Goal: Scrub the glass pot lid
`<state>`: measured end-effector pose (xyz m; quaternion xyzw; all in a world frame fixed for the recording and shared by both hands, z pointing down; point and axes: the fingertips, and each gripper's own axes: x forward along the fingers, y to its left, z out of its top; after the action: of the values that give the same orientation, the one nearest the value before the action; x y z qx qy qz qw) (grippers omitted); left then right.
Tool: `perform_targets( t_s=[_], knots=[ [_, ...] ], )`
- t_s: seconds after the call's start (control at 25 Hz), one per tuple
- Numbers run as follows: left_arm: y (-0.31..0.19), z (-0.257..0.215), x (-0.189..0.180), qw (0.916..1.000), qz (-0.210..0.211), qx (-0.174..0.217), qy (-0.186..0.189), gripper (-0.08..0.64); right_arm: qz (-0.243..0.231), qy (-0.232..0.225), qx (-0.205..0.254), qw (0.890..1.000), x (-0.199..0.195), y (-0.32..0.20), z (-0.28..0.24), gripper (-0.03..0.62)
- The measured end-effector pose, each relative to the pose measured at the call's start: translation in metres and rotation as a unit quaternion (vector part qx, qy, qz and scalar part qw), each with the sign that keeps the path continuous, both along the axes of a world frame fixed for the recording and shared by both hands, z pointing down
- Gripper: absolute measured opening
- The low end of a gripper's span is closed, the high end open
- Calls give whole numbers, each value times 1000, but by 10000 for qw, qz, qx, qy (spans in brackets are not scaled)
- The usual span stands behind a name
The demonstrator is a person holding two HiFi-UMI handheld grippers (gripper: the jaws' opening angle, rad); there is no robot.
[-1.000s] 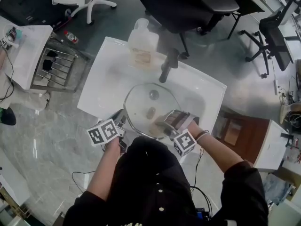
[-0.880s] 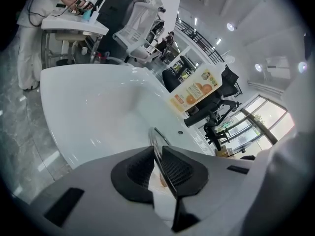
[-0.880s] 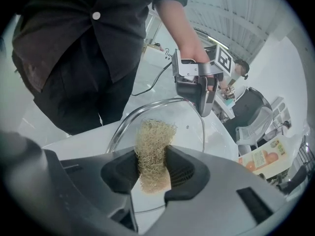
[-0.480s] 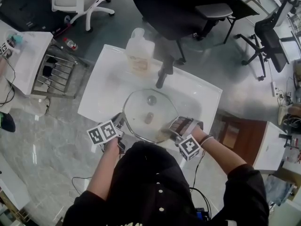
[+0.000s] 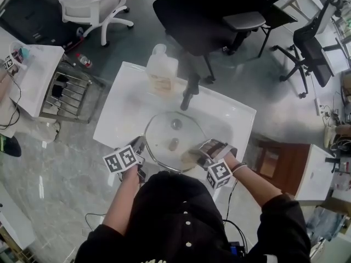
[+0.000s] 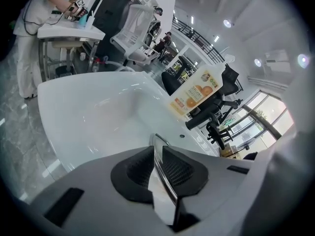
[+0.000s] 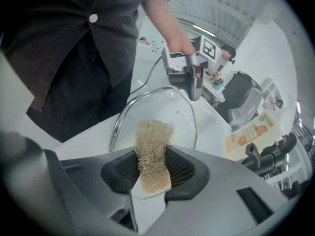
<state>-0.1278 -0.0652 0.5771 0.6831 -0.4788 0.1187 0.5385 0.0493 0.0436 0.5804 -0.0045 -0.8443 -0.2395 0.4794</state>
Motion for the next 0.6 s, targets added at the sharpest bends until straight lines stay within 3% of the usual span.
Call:
perform_targets(
  t_s=[0.08,0.16,0.24,0.36,0.6],
  knots=[
    [-8,-9,-5,9998,-32,195,-77,69,613,-235,-23,9978,3,-18,-11,147],
    [-15,-22,-14,9985,-119,458,-257,61,1414,-631,-74,9879,3,-39,-28,147],
    [-18,-38,-21,9961,-149,720,-482,41,2279,-1177,-190,9664,1,-55,-53,149],
    [-19,-70,-16,9928,66,1081,-505,34,3237,-1971,-329,9248,-2,-70,-96,147],
    [-23,-135,12,9769,667,1989,-410,31,4096,-2979,-260,8619,2,-80,-170,147]
  ],
)
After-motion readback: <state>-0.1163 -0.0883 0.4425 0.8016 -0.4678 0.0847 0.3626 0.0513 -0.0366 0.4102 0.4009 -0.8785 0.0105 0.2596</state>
